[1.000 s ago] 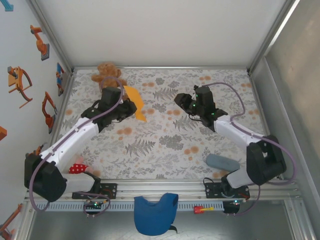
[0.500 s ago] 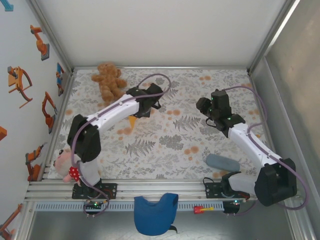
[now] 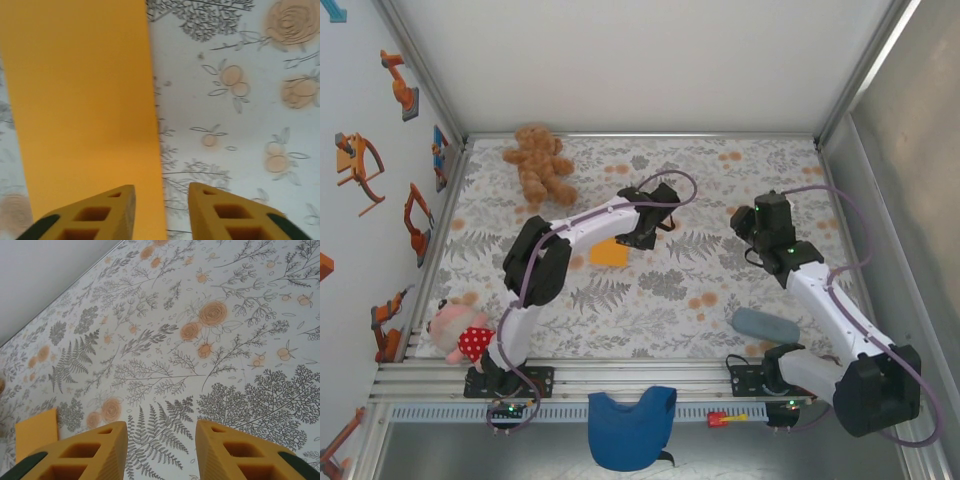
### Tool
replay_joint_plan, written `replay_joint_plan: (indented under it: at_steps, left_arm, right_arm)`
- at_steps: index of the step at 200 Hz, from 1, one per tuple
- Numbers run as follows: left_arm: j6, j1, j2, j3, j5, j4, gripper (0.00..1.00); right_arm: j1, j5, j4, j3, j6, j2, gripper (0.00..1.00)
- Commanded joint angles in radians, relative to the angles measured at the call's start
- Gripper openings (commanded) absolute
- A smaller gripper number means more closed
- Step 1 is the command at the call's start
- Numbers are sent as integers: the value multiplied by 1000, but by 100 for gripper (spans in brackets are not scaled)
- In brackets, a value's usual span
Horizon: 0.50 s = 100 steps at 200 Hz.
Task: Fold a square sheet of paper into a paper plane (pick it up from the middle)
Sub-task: Turn over the paper at the center of the table, then move the paper to the center of the table.
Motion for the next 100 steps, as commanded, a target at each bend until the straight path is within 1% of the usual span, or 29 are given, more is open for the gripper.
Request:
replay_joint_plan:
  at_steps: [1,25,48,65,84,100]
  left_arm:
    - [-12,42,-111,-67,227,150,46]
    - [-45,94,-227,-187,320,259,52]
    - [-94,164,-342,-343,365,354,62]
    - [-119,214,-432,-449,363,394,68]
    - [-153,278,-518,-565,355,418,79]
    - [-176,327,-586,-662,352,446,89]
  right_arm:
    - [-6,25,-33,-3,-31,6,40]
    - [-5,-66,-25,35,-74,72,43]
    - [17,-183,-8,93,-94,181,44]
    - [80,-207,8,138,-98,268,45]
    - [175,-218,29,208,-100,369,45]
    - [255,-237,50,280,-96,464,43]
